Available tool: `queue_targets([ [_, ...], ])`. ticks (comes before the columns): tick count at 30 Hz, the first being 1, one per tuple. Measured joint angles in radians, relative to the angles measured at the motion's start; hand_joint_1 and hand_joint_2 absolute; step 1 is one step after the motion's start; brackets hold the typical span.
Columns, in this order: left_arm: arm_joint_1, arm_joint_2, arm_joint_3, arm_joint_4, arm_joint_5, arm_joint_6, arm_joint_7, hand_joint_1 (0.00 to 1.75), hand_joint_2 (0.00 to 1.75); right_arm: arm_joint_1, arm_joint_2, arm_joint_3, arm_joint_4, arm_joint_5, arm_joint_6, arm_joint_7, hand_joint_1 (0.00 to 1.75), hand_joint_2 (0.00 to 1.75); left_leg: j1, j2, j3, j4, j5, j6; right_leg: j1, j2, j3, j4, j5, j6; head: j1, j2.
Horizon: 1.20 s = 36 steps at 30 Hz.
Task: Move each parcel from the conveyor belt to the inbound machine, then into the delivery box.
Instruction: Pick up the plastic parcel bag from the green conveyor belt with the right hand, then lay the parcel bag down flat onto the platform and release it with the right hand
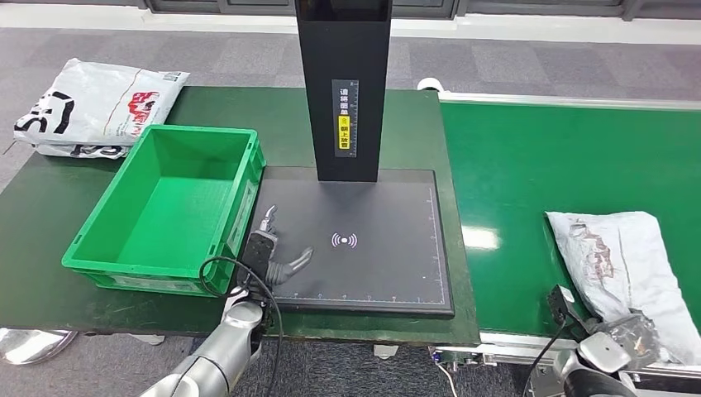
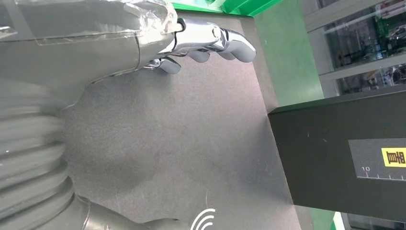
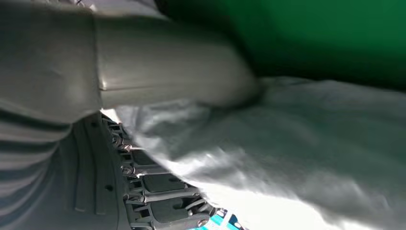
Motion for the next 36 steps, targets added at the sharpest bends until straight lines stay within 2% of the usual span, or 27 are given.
queue_targets([
  [9,0.003,0.0,0.0,-0.006,0.0,0.001,0.003,0.0,1.75,-0.017,0.003,-0.007,0.0,0.004,-0.008,-0.01,1.75,1.75,0.0,0.0,0.0,0.0,0.0,0.0,0.0,0.001,0.0,0.0,0.0,0.0,0.0,0.0],
  [16,0.016,0.001,0.0,-0.021,-0.028,0.041,0.007,0.0,1.75,-0.024,0.018,-0.027,0.0,-0.01,-0.11,-0.093,1.75,1.75,0.0,0.001,0.0,0.0,0.0,0.0,0.0,0.001,0.0,0.0,0.0,0.0,0.0,0.0],
  [18,0.022,0.003,0.0,-0.029,-0.037,0.057,0.009,0.0,1.75,-0.028,0.031,-0.038,-0.005,-0.025,-0.186,-0.16,1.75,1.75,0.0,0.002,0.0,0.0,0.0,0.0,0.0,0.001,0.0,0.001,0.0,0.0,0.0,0.0],
  [21,0.032,0.007,0.0,-0.046,-0.04,0.07,0.019,0.0,1.75,-0.028,0.078,-0.051,-0.076,-0.08,-0.328,-0.359,1.75,1.75,0.0,0.003,-0.001,0.0,0.0,-0.001,0.0,0.002,-0.001,0.002,0.0,0.0,0.0,0.0],
  [24,0.039,0.009,0.001,-0.066,-0.01,0.014,0.022,0.0,1.75,-0.018,0.164,-0.059,-0.268,-0.181,-0.37,-0.613,1.75,1.75,0.0,0.003,-0.001,0.0,0.001,-0.002,0.0,0.003,-0.003,0.003,0.0,-0.001,0.0,0.0],
  [26,0.04,0.008,0.001,-0.076,-0.005,-0.013,0.026,0.0,1.75,-0.012,0.229,-0.058,-0.404,-0.239,-0.375,-0.729,1.75,1.75,0.0,0.002,-0.001,0.0,0.002,-0.003,0.001,0.002,-0.004,0.003,0.0,-0.001,0.0,0.0],
  [29,0.041,0.005,0.001,-0.084,-0.013,-0.016,0.034,0.0,1.75,-0.003,0.301,-0.051,-0.549,-0.282,-0.376,-0.788,1.75,1.75,0.002,-0.001,-0.001,-0.001,0.002,-0.004,0.002,-0.001,-0.004,0.003,-0.001,-0.003,0.0,0.0],
  [33,0.041,0.004,0.001,-0.089,-0.032,0.003,0.034,0.0,1.75,0.019,0.359,-0.039,-0.67,-0.35,-0.378,-0.868,1.75,1.75,0.002,-0.002,-0.003,-0.001,0.002,-0.004,0.002,-0.002,-0.003,0.003,-0.002,-0.003,0.0,0.0],
  [35,0.041,0.002,0.001,-0.089,-0.047,0.02,0.031,0.0,1.75,0.046,0.392,-0.004,-0.718,-0.38,-0.378,-0.9,1.75,1.75,0.002,-0.001,-0.002,-0.001,0.001,-0.004,0.002,0.0,-0.003,0.003,-0.002,-0.003,0.0,0.0],
  [36,0.04,0.001,0.001,-0.089,-0.053,0.027,0.03,0.0,1.75,0.06,0.409,0.028,-0.737,-0.38,-0.378,-0.89,1.75,1.75,0.002,0.0,-0.002,-0.001,0.001,-0.004,0.002,0.001,-0.004,0.003,-0.002,-0.003,0.0,0.0],
])
